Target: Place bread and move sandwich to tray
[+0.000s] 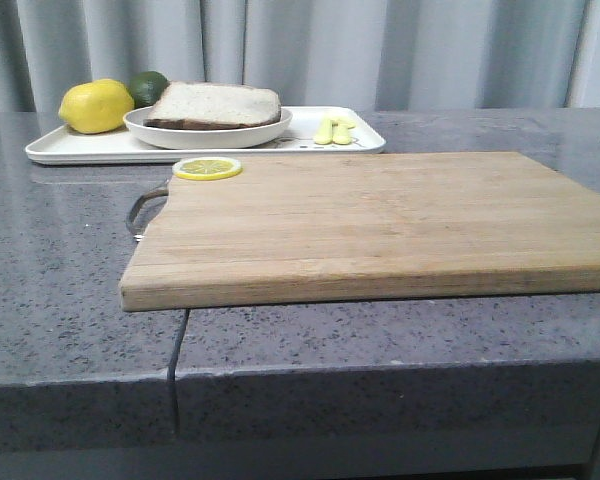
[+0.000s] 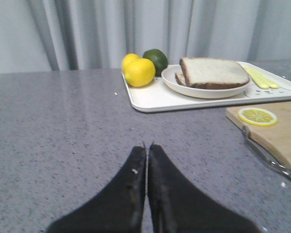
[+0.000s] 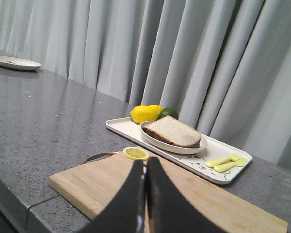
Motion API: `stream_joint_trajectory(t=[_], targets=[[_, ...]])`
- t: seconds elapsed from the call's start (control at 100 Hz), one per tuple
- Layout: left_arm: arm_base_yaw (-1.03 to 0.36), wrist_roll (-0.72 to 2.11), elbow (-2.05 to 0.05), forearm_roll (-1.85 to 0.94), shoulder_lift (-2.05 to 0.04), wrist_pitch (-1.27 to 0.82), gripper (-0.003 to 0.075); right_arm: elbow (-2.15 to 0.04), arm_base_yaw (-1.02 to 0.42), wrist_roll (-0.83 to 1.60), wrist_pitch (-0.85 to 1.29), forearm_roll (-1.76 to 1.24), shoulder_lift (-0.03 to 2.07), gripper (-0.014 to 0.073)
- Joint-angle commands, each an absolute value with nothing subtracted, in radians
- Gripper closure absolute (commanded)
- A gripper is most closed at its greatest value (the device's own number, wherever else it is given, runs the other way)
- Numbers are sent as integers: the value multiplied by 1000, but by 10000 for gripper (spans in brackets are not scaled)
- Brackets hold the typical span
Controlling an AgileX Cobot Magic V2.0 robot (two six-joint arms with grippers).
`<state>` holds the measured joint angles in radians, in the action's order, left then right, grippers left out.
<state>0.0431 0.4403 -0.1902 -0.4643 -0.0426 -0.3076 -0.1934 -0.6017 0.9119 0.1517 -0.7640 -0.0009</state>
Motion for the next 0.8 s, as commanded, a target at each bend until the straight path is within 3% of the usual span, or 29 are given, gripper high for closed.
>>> stream_joint_trajectory(t=[0.0,0.21,0.38,0.79], targets=[[15,370,-201,-397,-54,-124,739,-221,-598,922,90,-774,9,655],[-95,142,-104,-155,-54,124,739,-221,-598,922,90,-774,9,655],[-98,85,-22,-157,-54,136,739,-221,-598,922,90,-774,9,655],[-8,35,17,-154,36,-180,739,-221,-598,922,93,-774,9,655]])
